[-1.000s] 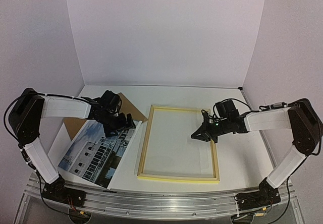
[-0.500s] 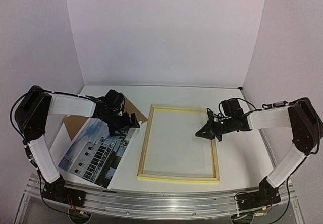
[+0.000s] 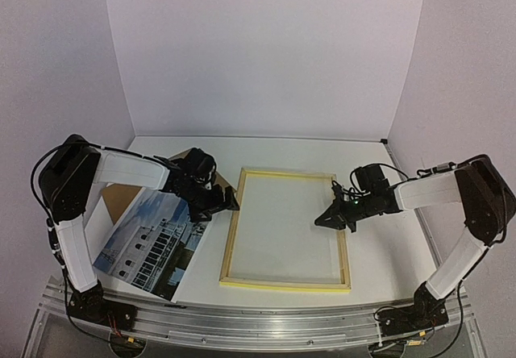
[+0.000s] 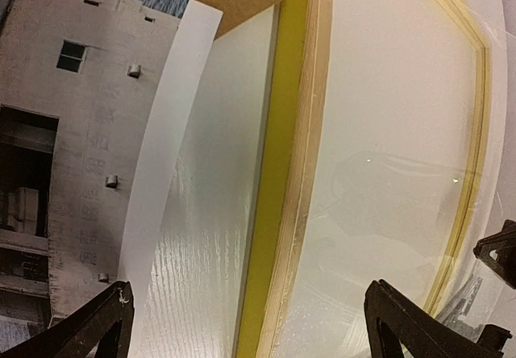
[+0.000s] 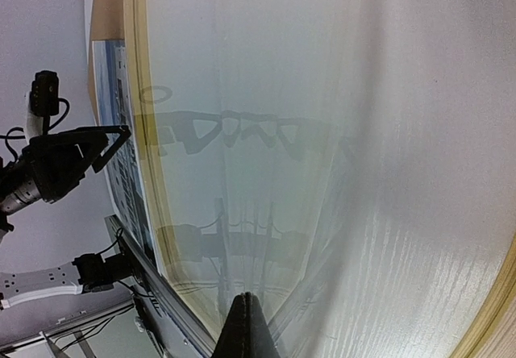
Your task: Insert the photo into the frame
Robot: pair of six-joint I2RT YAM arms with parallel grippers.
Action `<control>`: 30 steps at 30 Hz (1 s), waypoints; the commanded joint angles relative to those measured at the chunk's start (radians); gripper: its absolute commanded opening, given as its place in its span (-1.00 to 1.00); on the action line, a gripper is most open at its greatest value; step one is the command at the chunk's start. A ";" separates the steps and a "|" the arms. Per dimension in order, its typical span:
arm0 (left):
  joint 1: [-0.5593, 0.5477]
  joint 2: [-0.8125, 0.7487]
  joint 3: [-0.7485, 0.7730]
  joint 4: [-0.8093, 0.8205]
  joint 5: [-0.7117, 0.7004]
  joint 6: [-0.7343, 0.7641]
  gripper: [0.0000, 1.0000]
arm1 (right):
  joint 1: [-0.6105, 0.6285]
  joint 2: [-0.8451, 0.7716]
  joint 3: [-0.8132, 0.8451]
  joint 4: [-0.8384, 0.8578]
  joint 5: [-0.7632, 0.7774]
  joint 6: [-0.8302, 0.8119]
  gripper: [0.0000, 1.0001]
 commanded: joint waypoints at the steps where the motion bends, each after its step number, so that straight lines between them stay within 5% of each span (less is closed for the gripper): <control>1: -0.014 0.012 0.046 0.017 -0.001 -0.017 0.99 | -0.008 0.013 0.004 -0.002 -0.011 -0.036 -1.00; 30: -0.045 0.052 0.086 -0.004 -0.015 -0.034 0.99 | -0.015 0.042 0.053 -0.003 0.082 -0.049 -1.00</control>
